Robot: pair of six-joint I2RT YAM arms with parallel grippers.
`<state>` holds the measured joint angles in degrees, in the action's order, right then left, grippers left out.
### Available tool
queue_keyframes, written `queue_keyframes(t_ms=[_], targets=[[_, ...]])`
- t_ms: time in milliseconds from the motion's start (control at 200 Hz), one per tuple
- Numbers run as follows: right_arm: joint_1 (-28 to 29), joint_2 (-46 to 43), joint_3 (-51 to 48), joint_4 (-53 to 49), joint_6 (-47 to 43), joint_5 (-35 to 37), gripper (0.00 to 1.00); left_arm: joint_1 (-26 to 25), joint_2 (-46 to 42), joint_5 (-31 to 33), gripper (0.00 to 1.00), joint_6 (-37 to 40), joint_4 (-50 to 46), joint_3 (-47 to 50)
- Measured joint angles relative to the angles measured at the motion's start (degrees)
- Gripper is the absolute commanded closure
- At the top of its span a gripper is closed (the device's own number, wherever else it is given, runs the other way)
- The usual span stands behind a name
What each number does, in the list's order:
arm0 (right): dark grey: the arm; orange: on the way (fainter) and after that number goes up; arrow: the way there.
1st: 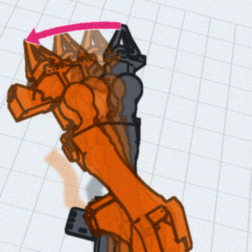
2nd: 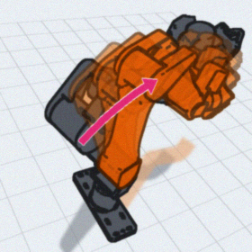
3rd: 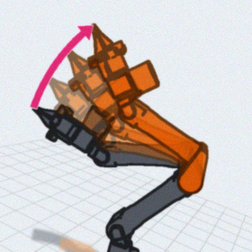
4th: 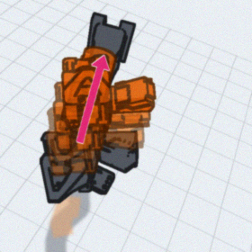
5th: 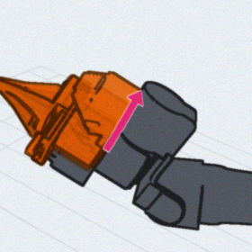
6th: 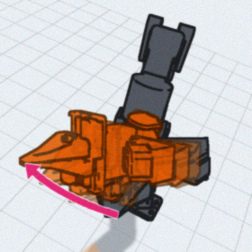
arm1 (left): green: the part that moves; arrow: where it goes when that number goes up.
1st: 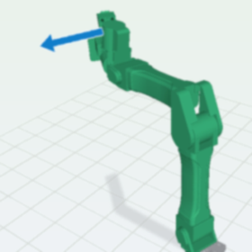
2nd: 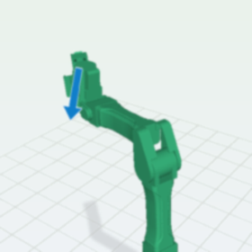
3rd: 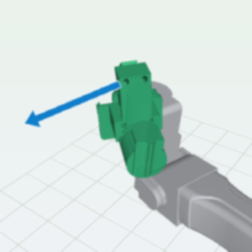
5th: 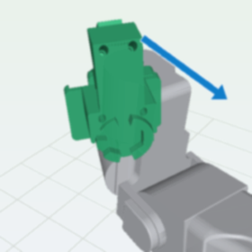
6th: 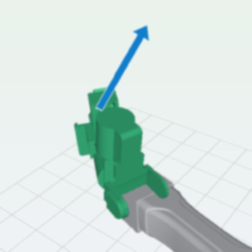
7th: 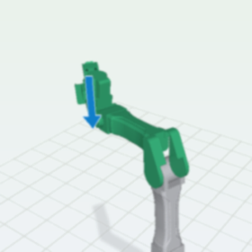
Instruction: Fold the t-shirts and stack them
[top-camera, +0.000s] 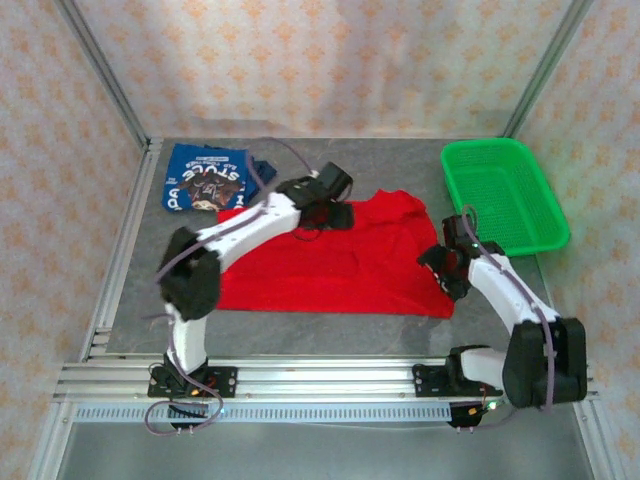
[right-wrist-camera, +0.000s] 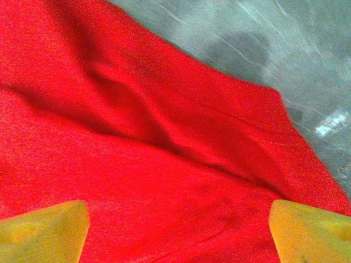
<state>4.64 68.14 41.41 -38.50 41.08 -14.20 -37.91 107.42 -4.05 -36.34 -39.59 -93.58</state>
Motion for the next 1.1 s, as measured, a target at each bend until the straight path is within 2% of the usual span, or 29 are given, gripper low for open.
queue_keyframes(t_ms=[90, 190, 320, 485, 665, 1101], targets=[[0.09, -2.29, 2.43, 1.18, -1.22, -3.28, 0.13, 3.28, -9.01, 0.52, 0.27, -1.38, 0.04, 4.85], [2.12, 3.65, 7.41, 1.44, -3.21, -6.95, 0.14, 7.89, -14.86, 0.52, 0.3, -2.93, 0.72, 12.9], [6.88, 15.39, 11.45, 3.78, -5.01, -8.55, 0.17, 12.35, -14.95, 0.04, 0.32, -4.81, 2.54, 25.35], [8.2, 21.14, 10.78, 4.39, -5.18, -8.11, 0.19, 15.1, -14.43, -0.17, 0.34, -6.32, 3.04, 35.12], [8.35, 20.87, 7.37, 4.81, -4.44, -5.64, 0.2, 15.32, -16.13, -0.09, 0.36, -8.13, 4.76, 40.85], [8.94, 10.27, -1.51, 0.42, 0.74, 0.74, 0.2, 15.76, -25.81, -1.95, 0.38, -12.98, 7.91, 53.31]])
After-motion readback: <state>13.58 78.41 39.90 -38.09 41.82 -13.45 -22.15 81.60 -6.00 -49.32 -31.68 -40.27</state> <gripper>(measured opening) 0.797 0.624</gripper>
